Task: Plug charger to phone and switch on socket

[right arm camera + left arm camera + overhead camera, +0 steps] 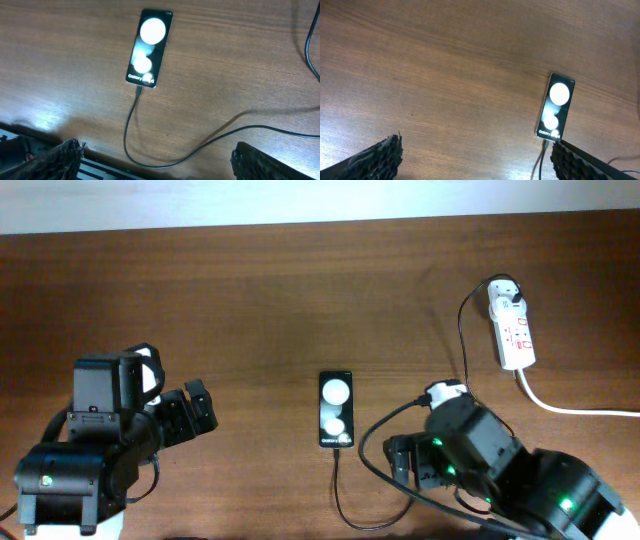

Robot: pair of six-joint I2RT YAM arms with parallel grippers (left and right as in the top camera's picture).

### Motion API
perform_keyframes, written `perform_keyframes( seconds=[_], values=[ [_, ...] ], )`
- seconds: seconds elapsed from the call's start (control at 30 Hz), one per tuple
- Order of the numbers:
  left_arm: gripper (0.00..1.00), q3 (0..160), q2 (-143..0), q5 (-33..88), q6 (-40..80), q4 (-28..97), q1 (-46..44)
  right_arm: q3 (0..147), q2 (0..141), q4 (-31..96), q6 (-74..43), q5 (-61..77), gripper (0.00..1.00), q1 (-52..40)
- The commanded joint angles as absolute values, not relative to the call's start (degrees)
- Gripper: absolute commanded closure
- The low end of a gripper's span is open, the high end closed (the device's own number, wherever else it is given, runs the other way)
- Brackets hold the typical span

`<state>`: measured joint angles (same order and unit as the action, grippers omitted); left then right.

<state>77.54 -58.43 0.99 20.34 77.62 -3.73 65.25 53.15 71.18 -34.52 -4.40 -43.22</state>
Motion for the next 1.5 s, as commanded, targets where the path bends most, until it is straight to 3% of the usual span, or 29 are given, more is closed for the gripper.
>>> perform_keyframes(
  seconds=[0.0, 0.37, 0.47, 1.47],
  values=[
    [0.01, 78.08, -57.43, -0.03, 19.42, 77.71, -3.46, 65.43, 57.52, 71.16, -34.96, -1.96, 0.01, -43.03],
    [0.01, 78.11, -25.61, -0.03, 19.42, 78.41, -3.46, 65.43, 61.21, 72.27, -34.96, 1.52, 0.02, -43.07],
    [0.01, 78.11, -17.80, -0.03, 19.44, 87.26, -3.46, 65.43, 58.37, 72.27, -35.00, 1.04, 0.01, -43.05],
    [0.01, 78.91, -0.38, 1.96, 21.15, 92.29, 2.90, 65.43, 57.63, 70.08, -34.57, -0.25, 0.01, -43.07]
  ],
)
